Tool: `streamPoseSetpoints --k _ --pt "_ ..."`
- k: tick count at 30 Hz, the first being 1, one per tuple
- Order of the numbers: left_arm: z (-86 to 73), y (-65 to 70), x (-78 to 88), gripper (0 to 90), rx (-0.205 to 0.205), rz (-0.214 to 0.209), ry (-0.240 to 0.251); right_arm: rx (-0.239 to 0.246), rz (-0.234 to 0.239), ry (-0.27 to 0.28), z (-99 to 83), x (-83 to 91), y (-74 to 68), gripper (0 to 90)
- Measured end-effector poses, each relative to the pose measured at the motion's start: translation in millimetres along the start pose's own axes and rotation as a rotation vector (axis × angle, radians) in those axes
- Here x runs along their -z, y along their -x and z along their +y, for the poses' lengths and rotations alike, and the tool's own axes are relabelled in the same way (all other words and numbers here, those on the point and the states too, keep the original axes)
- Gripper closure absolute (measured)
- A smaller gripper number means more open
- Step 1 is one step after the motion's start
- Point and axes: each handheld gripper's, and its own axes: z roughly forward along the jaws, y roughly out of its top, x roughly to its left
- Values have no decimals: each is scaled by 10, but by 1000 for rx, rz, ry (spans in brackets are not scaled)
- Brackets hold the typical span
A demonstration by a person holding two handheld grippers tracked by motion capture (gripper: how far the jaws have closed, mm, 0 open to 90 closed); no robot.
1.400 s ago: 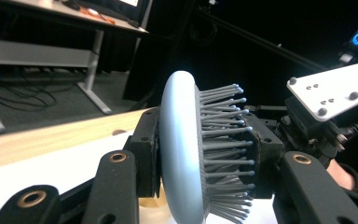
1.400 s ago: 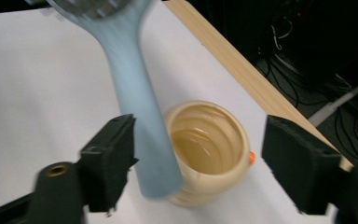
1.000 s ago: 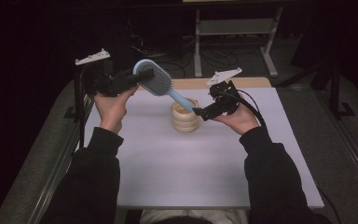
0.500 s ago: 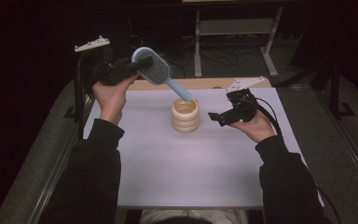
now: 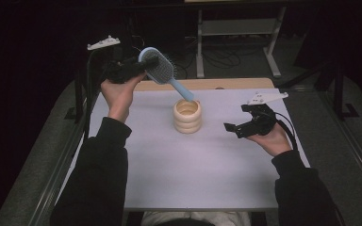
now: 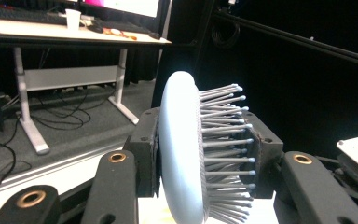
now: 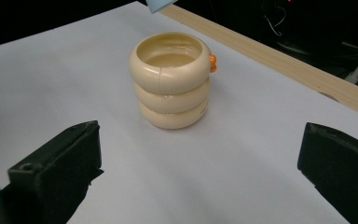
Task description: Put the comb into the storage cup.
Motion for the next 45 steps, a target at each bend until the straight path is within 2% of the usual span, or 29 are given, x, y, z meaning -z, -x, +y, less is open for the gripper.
streamPoseSetpoints --k 9,14,19,25,29,33,38,40,45 --pt "-16 -31 -57 561 -10 28 0 -39 2 29 -217 134 71 0" --pt "-30 -43 -72 561 -35 55 -14 -28 10 4 -324 138 47 0" --pt "-48 -19 -88 561 -63 59 -29 -31 17 6 -421 175 20 0" --pt "-102 -8 -152 560 -103 85 -59 -34 16 34 -522 262 12 0" --pt "-145 -8 -215 559 -110 82 -80 -56 2 45 -607 312 41 0" --pt "-181 9 -271 559 -141 80 -90 -71 -1 35 -694 331 66 0" --pt "-237 4 -342 559 -147 73 -123 -65 -9 15 -780 335 58 0" --pt "-267 0 -373 559 -149 67 -128 -60 -17 24 -779 346 56 0" --pt "-348 -51 -410 557 -104 51 -113 -59 -13 34 -776 354 50 0"
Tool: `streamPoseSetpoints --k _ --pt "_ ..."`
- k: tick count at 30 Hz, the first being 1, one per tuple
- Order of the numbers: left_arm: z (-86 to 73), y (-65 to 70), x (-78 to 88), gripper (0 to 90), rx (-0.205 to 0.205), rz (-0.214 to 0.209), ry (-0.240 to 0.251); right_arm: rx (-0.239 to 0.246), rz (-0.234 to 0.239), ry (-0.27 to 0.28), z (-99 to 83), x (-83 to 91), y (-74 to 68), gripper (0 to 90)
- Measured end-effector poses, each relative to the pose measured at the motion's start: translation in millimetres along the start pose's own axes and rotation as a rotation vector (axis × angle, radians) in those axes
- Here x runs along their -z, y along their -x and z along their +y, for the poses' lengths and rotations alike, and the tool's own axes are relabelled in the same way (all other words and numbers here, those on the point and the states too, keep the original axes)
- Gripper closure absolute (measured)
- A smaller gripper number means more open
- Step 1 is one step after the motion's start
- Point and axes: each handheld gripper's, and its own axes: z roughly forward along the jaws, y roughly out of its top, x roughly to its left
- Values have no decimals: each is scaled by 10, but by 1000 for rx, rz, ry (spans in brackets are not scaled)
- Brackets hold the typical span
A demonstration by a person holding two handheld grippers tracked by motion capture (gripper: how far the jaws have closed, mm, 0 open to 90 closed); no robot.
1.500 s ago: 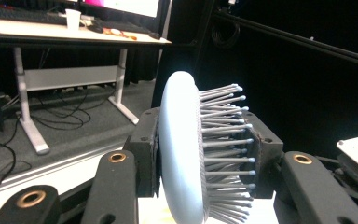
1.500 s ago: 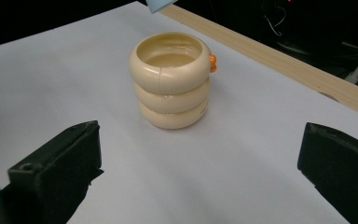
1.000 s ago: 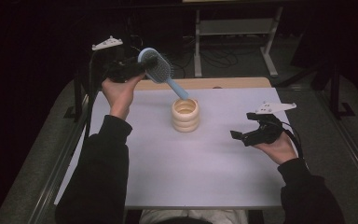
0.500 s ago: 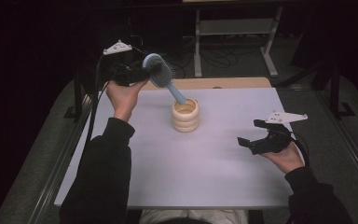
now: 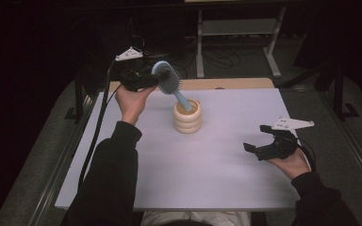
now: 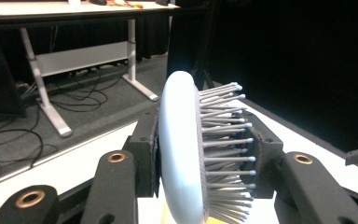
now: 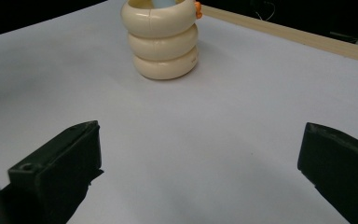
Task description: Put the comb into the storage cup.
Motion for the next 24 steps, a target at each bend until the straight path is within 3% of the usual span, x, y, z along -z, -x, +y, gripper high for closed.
streamPoseSetpoints --k 9,14,18,24 --pt "-88 -9 -98 557 -7 8 -35 -4 3 -10 -24 -24 15 0" --pt "-163 -16 -198 556 25 -38 -40 -14 -3 -12 -31 -32 34 0" --pt "-227 -21 -259 556 15 -31 -62 -13 -4 -16 -32 -40 32 0" --pt "-324 -19 -349 556 38 -28 -70 -17 -1 -33 -37 -55 32 0"
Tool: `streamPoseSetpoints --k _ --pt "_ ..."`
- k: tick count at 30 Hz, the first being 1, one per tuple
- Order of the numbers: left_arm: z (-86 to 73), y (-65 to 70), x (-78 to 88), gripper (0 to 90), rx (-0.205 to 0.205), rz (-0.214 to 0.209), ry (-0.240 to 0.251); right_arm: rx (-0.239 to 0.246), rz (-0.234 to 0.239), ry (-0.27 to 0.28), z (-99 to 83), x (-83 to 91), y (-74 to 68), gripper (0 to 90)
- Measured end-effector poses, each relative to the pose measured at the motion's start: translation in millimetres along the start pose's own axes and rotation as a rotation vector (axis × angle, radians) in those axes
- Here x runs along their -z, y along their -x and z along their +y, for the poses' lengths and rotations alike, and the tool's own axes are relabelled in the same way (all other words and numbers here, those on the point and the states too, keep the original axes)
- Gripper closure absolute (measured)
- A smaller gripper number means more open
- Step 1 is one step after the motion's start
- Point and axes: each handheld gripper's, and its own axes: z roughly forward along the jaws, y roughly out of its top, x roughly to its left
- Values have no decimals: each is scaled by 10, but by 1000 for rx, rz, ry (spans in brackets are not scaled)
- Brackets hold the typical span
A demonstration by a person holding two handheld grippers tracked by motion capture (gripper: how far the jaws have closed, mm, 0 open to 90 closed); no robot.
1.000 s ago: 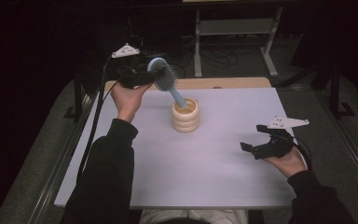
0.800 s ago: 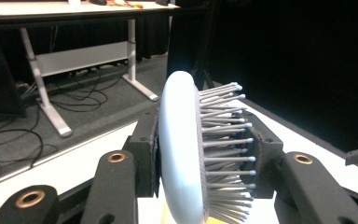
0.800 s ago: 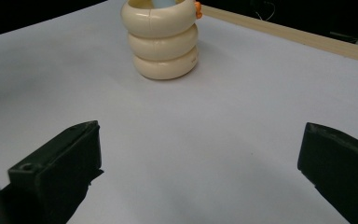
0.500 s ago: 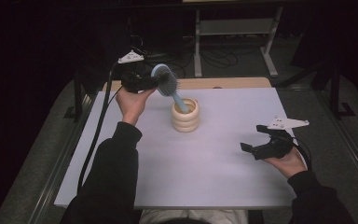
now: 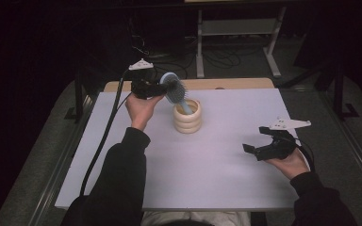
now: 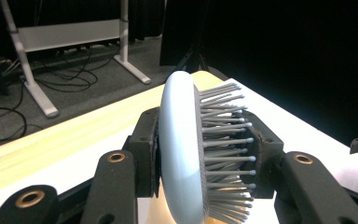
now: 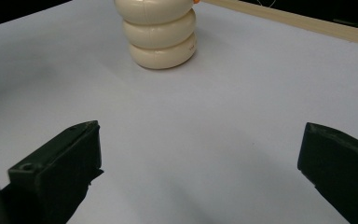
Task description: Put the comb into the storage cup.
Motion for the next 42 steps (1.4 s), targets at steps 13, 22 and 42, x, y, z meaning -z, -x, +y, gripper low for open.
streamPoseSetpoints --k 13,22,42 --pt "-122 -71 -160 553 80 -11 -12 1 16 -18 -3 -14 -9 0" --pt "-306 -221 -149 498 203 2 77 -5 19 -30 -7 -26 -6 0" --pt "-360 -289 27 0 149 -65 43 -4 14 -39 -11 -43 8 0"
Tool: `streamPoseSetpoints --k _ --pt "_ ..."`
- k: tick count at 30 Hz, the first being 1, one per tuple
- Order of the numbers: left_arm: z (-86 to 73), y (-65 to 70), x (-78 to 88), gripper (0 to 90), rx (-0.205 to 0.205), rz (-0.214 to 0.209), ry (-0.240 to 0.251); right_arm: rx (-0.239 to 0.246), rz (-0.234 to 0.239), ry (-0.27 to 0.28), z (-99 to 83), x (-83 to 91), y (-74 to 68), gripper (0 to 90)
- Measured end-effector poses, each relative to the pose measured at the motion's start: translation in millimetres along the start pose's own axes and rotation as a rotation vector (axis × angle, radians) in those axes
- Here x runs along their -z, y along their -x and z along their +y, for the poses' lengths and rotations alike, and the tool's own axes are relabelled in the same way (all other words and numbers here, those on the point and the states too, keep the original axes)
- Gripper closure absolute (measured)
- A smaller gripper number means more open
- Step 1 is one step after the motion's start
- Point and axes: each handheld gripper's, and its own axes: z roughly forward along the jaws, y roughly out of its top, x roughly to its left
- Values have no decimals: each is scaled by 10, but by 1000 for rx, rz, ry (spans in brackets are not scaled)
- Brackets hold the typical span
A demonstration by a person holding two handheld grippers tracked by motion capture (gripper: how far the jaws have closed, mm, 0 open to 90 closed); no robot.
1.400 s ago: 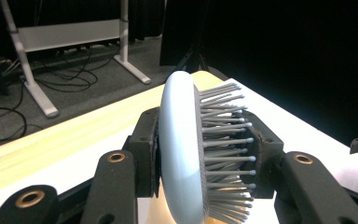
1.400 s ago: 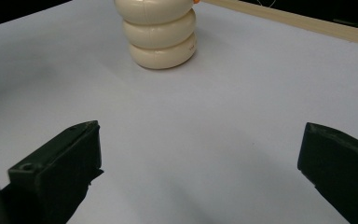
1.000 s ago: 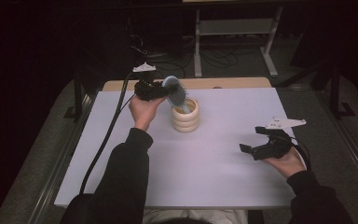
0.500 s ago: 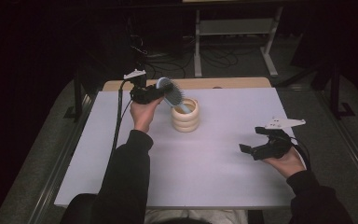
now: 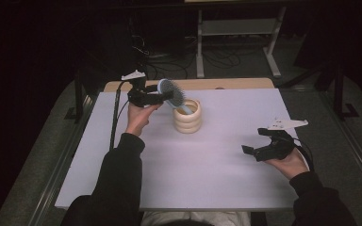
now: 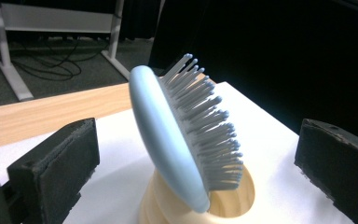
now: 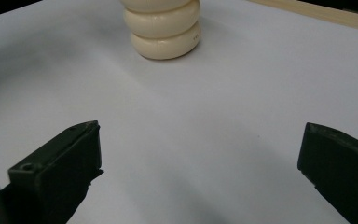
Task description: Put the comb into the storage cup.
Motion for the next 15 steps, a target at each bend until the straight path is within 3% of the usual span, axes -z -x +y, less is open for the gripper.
streamPoseSetpoints --k 15 --pt "3 -16 217 0 -61 9 -19 7 -2 -7 -7 -3 -1 0"
